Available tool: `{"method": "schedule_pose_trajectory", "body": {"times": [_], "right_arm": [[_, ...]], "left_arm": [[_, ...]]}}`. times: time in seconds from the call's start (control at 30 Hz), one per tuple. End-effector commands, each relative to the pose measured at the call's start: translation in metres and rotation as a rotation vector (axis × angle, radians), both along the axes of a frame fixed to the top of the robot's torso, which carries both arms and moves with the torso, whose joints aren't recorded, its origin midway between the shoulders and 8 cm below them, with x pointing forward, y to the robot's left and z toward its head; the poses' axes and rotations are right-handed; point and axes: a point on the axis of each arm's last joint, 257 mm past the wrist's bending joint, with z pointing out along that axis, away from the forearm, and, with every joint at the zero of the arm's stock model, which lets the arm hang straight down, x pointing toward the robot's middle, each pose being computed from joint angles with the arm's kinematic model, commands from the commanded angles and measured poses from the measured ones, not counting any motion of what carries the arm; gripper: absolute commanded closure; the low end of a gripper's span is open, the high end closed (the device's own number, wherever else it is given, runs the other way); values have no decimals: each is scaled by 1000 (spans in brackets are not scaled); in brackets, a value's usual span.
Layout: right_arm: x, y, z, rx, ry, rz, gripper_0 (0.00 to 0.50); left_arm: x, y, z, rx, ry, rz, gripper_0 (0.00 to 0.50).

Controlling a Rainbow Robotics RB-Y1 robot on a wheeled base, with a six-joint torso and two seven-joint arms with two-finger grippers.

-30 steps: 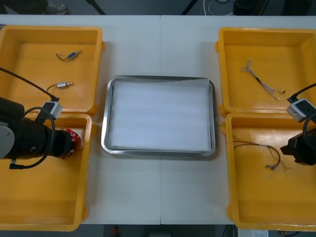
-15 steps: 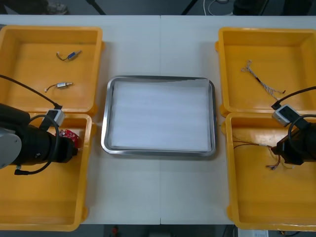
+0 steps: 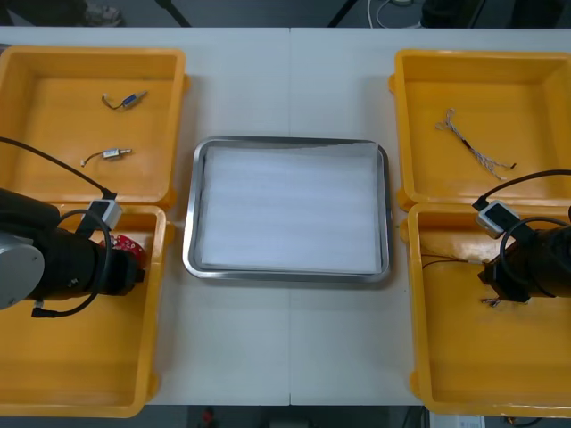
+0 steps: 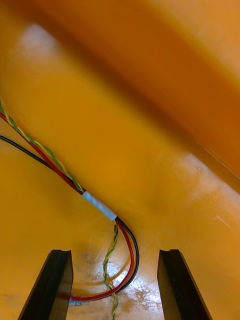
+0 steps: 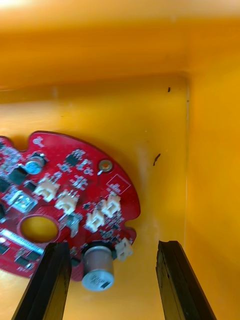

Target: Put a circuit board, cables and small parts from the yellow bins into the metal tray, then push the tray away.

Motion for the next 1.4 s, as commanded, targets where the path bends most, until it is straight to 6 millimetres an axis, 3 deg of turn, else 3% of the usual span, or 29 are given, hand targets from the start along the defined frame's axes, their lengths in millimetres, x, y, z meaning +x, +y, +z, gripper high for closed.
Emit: {"method": "schedule_pose_trajectory", "body": {"times": [0.03,0.33,0.37,0.43,0.47,0.57,0.67,0.73,0.77,0.83,1.13,1.4], "right_arm": [[16,-5,9,-53,-29,48,13],[31,-3,2,-57,-57,48,12],[31,-2,1,-54,-55,49,13],[32,-2,0,-54,-54,46,13],[31,-2,-1,-53,-50,47,11],[28,-1,-7,-49,-36,45,24],[26,-2,-12,-51,-24,48,83],[26,-3,-12,-54,-22,49,93],[25,-2,-13,-50,-19,47,328],[25,-1,-13,-47,-19,44,500],[30,-4,-6,-64,-41,46,500],[23,-2,25,-94,-45,56,500]], "left_arm": [[-9,-7,-14,-49,32,75,0],[-14,-3,-20,-32,41,73,0],[-15,-2,-21,-31,42,74,51],[-16,-1,-22,-27,44,72,377],[-16,-2,-22,-26,43,70,500],[-16,-1,-22,-25,44,69,500],[-15,-1,-22,-23,42,67,500],[-16,-1,-22,-23,42,69,500],[-16,0,-22,-21,42,68,500],[-15,1,-22,-19,42,71,500],[-12,12,-13,-22,37,91,500],[-12,37,21,8,48,130,500]]}}
